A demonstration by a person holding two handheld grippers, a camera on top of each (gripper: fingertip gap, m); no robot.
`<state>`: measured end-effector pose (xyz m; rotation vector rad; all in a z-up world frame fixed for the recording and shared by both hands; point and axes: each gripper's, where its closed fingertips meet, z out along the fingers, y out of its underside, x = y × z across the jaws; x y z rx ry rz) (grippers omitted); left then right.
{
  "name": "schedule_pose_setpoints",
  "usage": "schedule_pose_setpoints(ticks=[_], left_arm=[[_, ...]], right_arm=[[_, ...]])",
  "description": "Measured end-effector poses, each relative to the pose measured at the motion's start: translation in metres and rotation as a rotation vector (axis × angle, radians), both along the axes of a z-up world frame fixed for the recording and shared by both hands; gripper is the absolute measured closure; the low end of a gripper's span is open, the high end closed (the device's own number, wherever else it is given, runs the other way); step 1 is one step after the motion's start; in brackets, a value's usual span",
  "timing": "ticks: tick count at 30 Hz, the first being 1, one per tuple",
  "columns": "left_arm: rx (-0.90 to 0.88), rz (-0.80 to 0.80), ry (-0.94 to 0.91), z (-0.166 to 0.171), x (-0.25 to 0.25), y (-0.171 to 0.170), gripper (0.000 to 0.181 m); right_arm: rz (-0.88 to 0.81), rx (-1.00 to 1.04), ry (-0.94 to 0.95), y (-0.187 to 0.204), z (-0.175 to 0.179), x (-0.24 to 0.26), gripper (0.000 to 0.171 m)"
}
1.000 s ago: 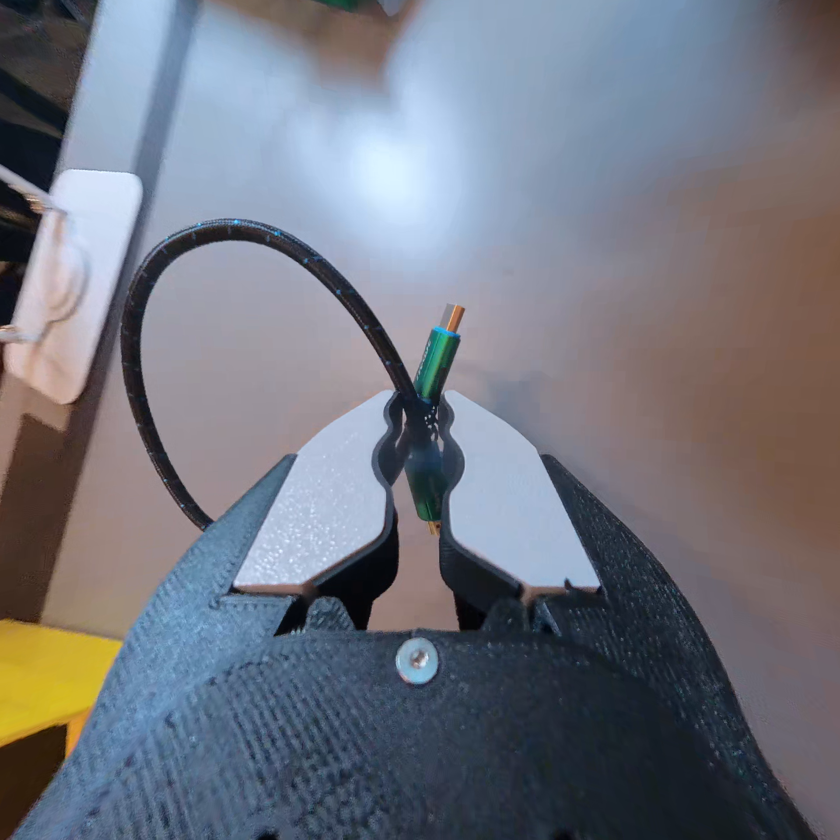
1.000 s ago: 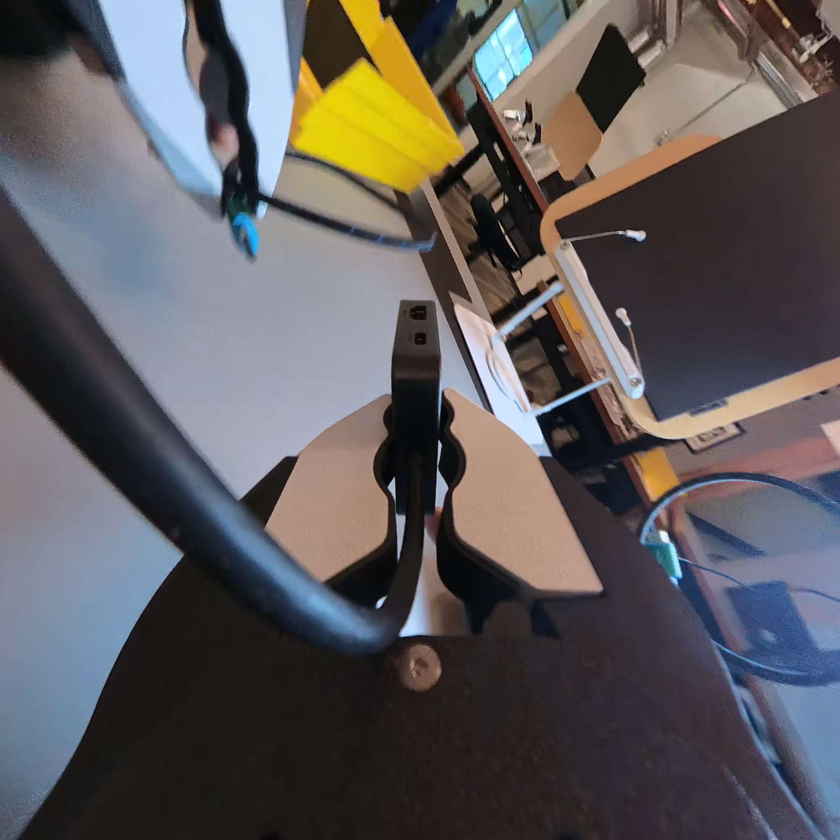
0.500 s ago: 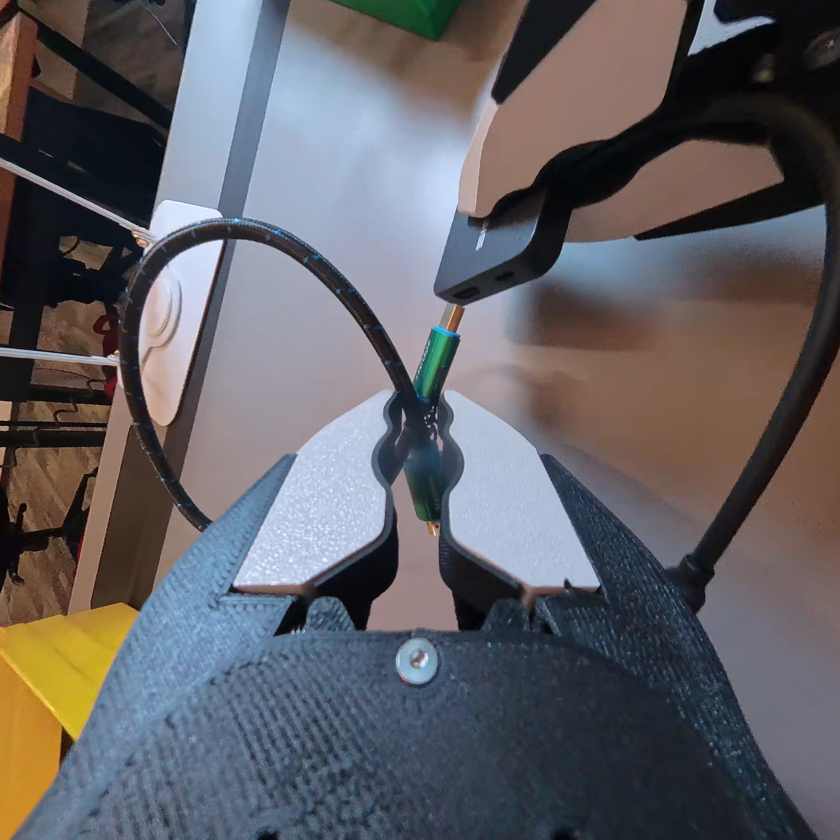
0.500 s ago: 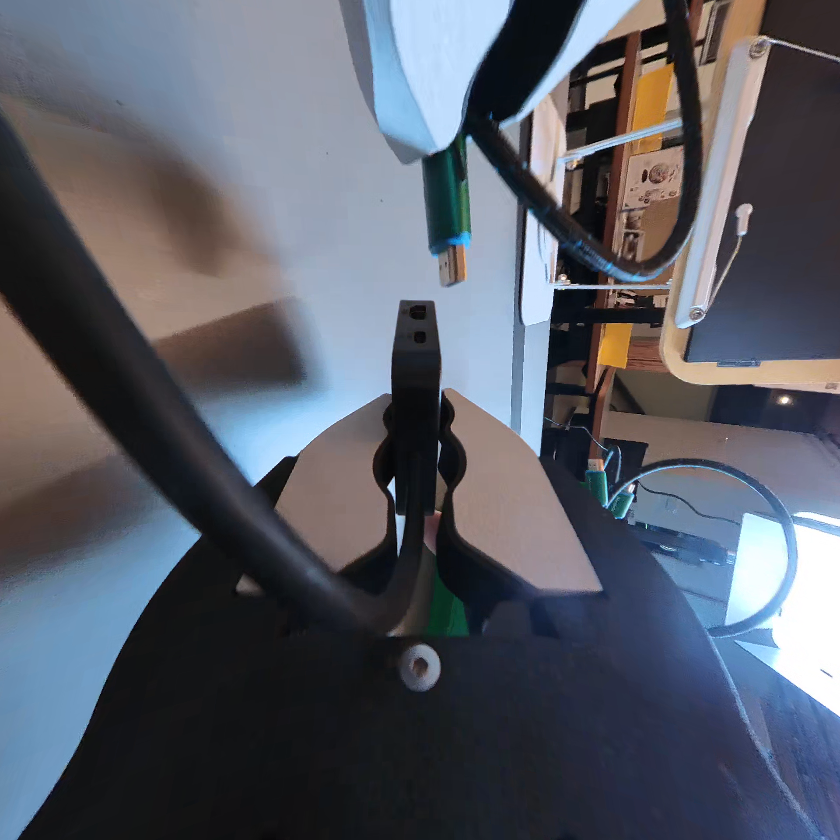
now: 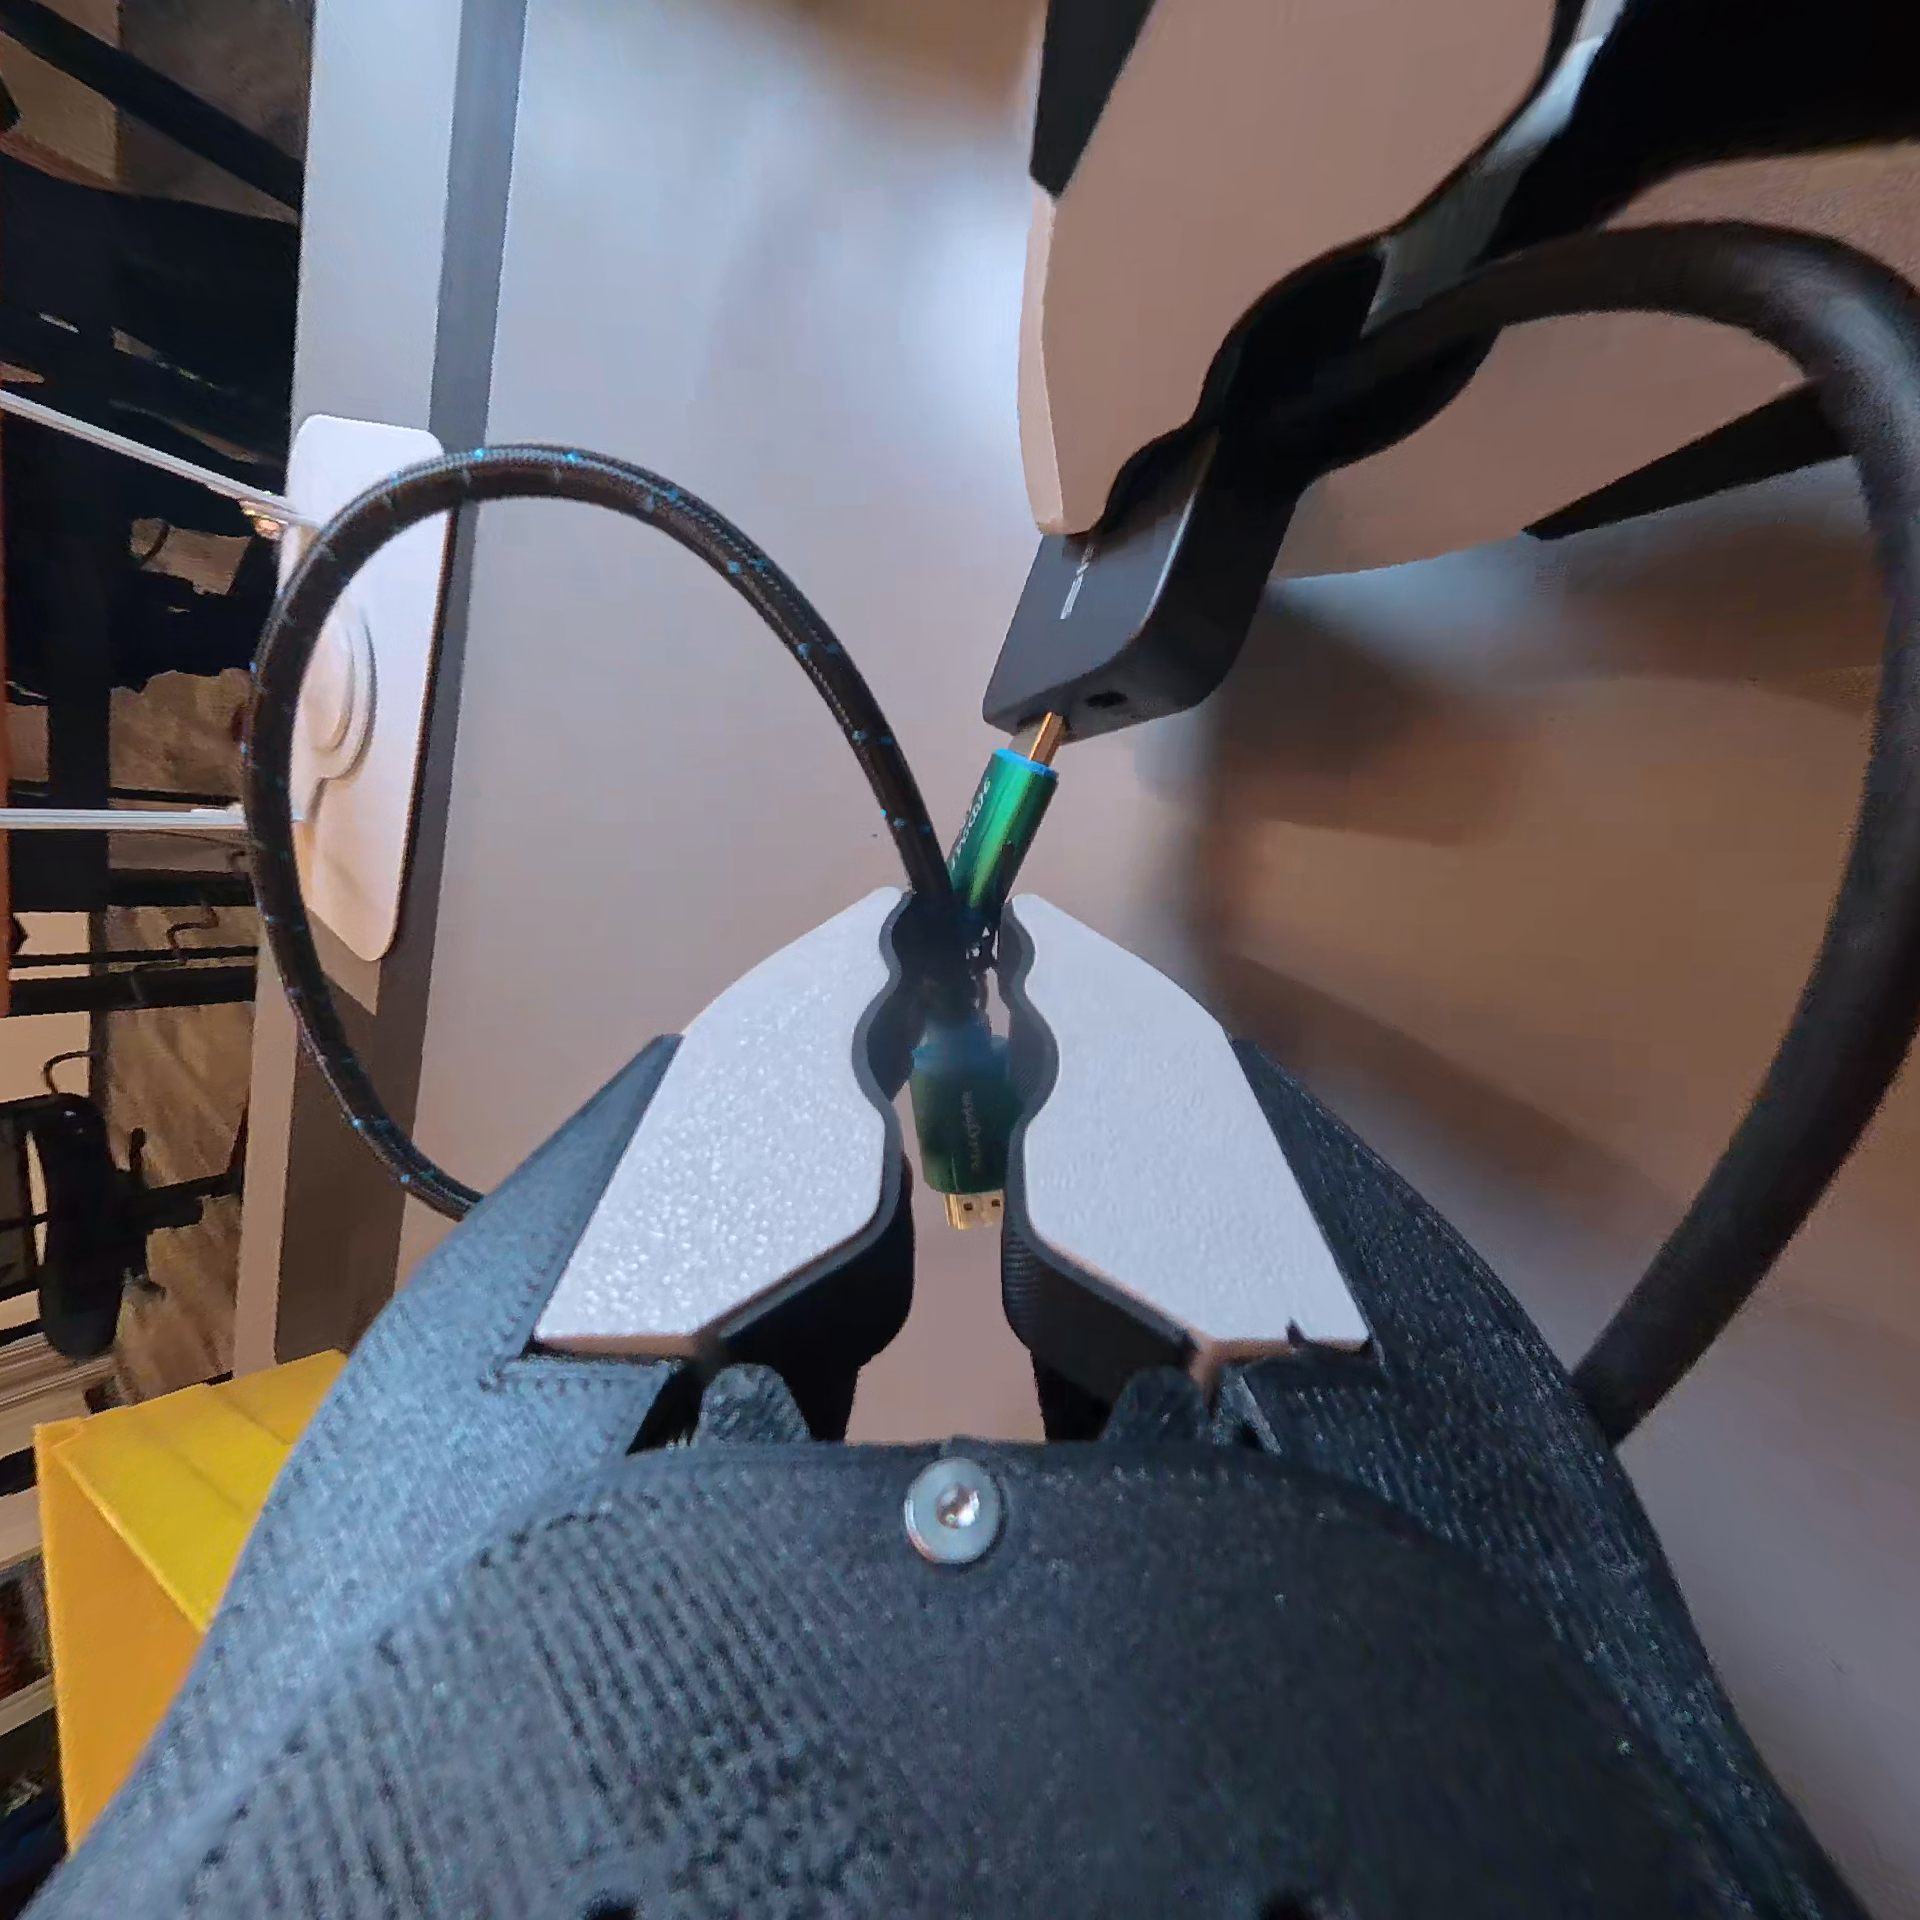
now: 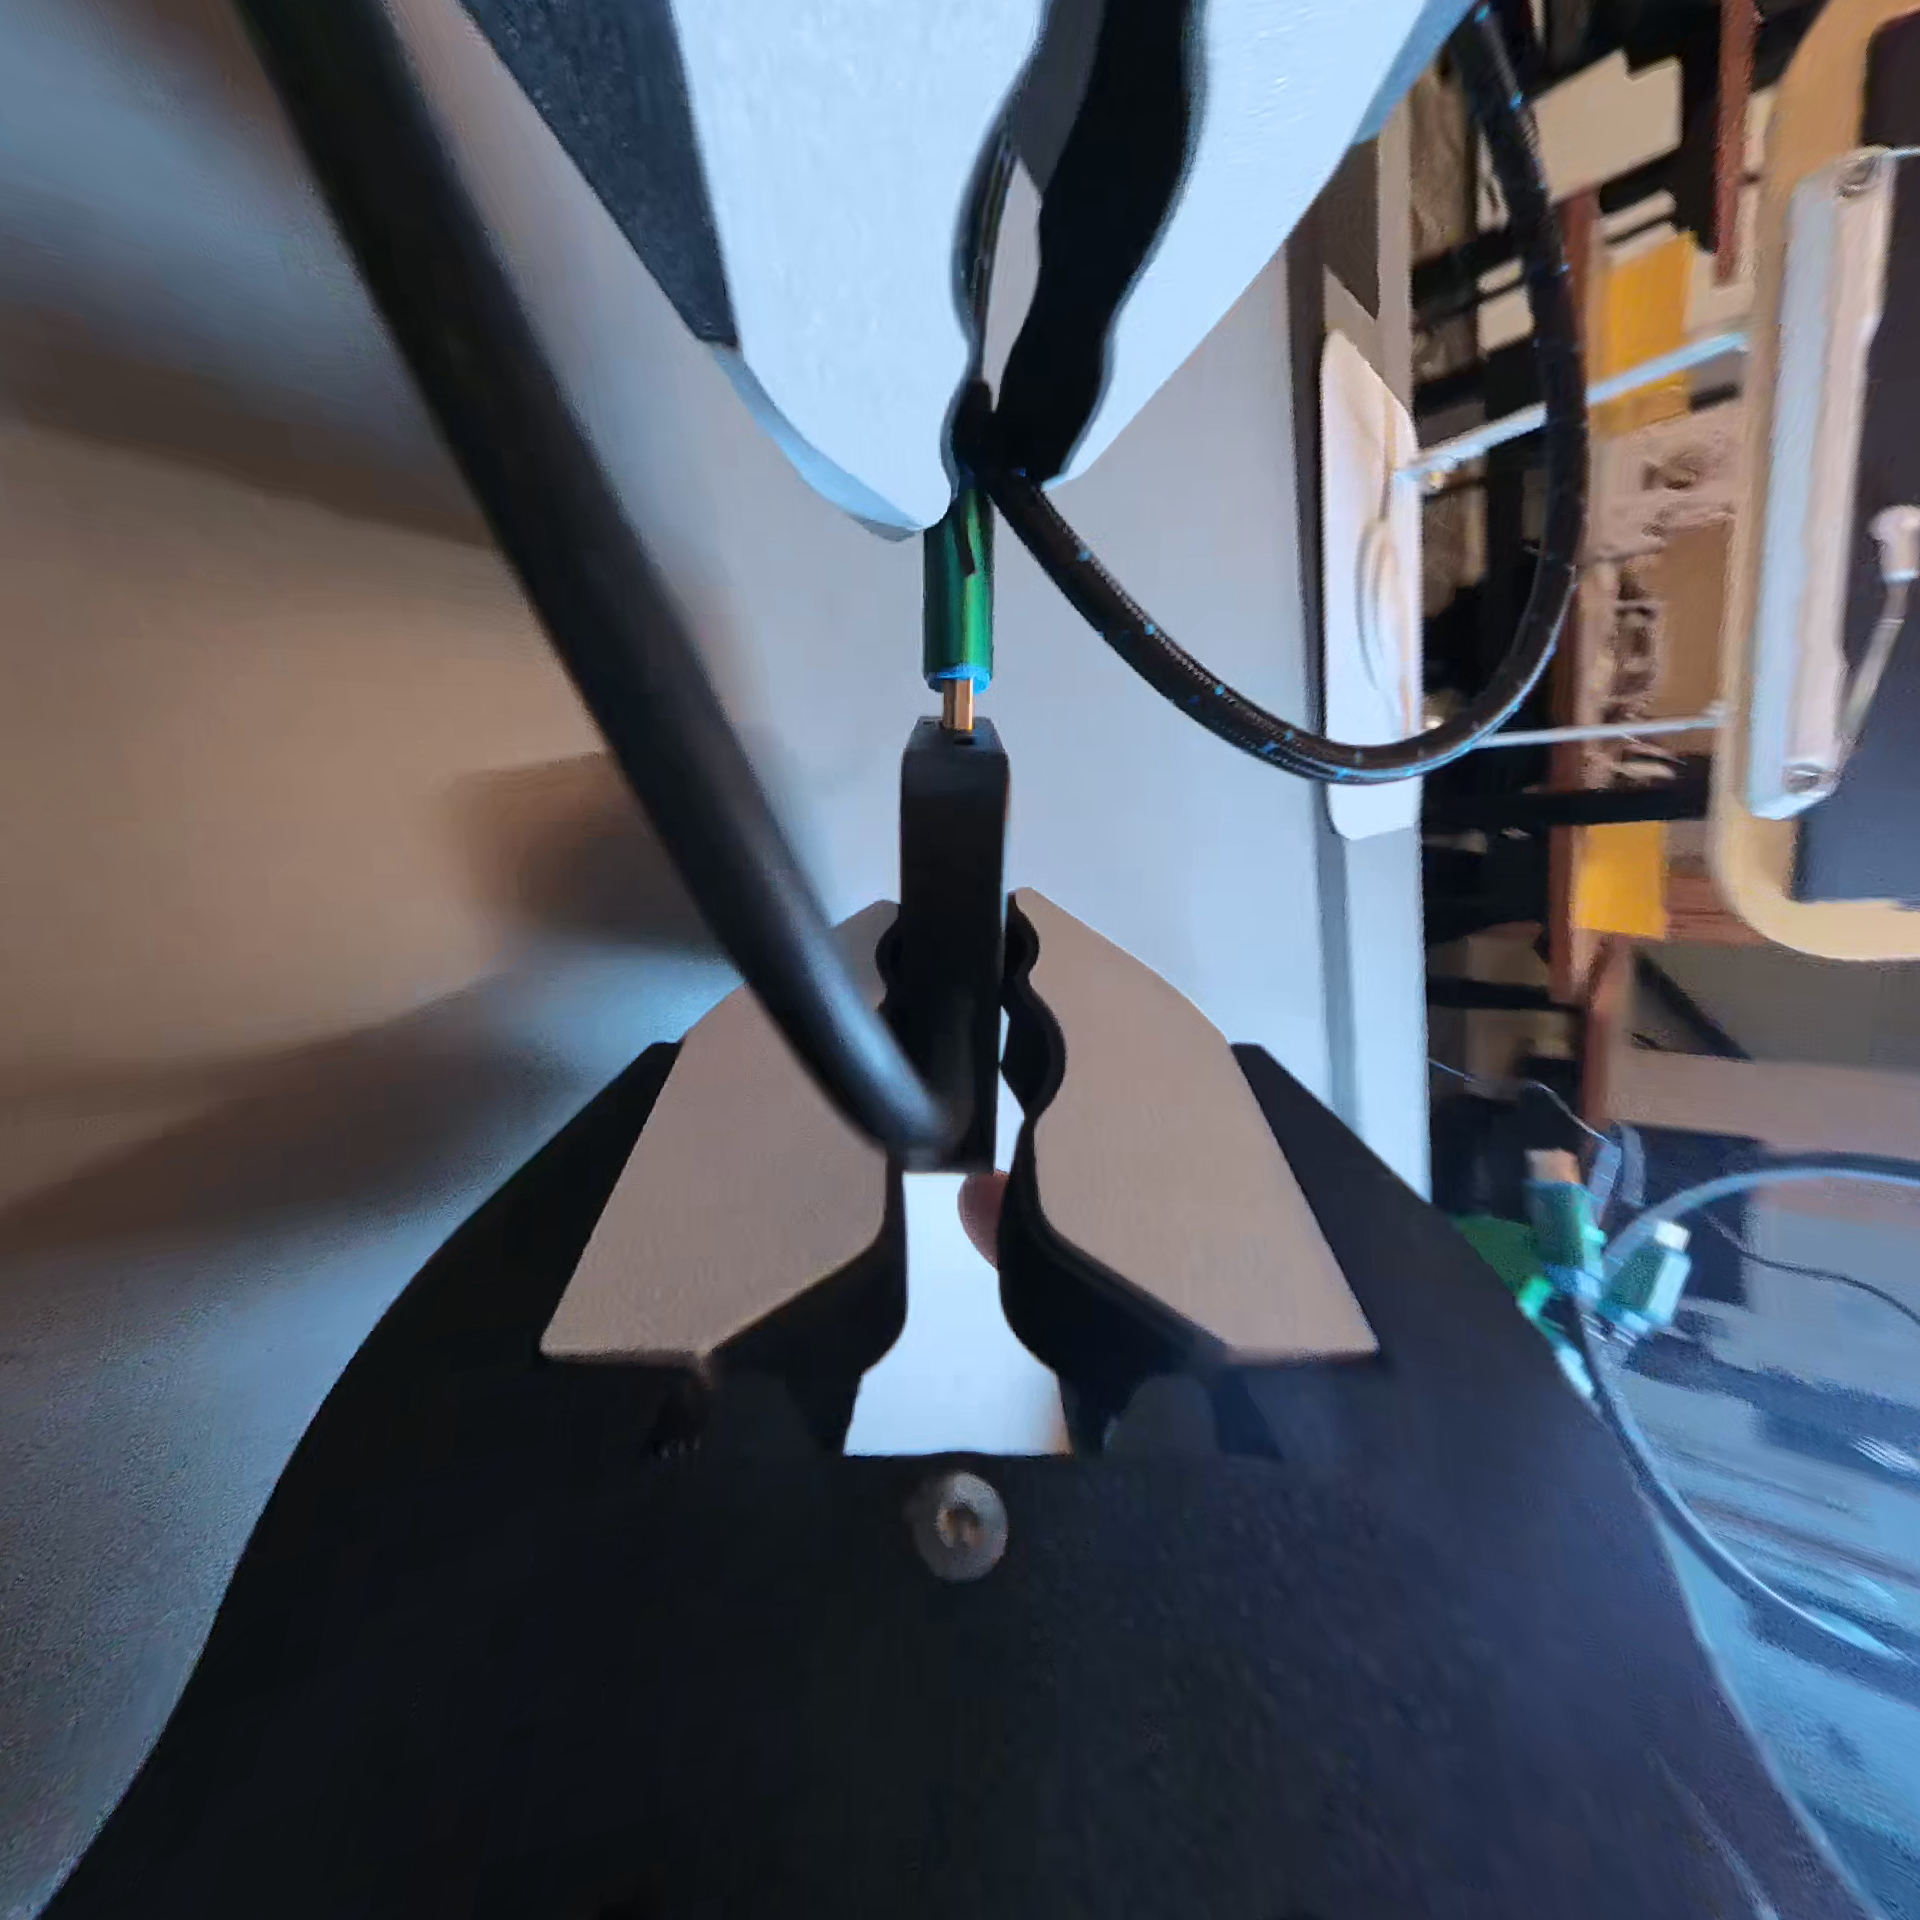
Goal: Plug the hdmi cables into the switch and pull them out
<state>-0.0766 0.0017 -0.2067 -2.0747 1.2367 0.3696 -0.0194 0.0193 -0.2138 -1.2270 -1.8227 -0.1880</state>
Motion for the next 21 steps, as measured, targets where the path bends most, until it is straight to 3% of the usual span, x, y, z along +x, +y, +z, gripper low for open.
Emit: schedule_pose_setpoints(ticks=[5, 12, 21], left_arm=[[-0.055, -0.017, -0.002, -0.008, 0.002, -0.007, 0.166], [-0.152, -0.110, -0.219, 0.001, 0.024, -0.025, 0.167], [-0.290, -0.206, -0.409, 0.013, 0.033, -0.053, 0.168]], right_arm=[[0.164, -0.180, 0.095, -0.018, 0.004, -0.002, 0.157], [0.392, -0.246, 0.177, -0.045, 0.020, -0.001, 0.157], [0.501, -0.441, 0.298, -0.071, 0.037, 0.000, 0.158]])
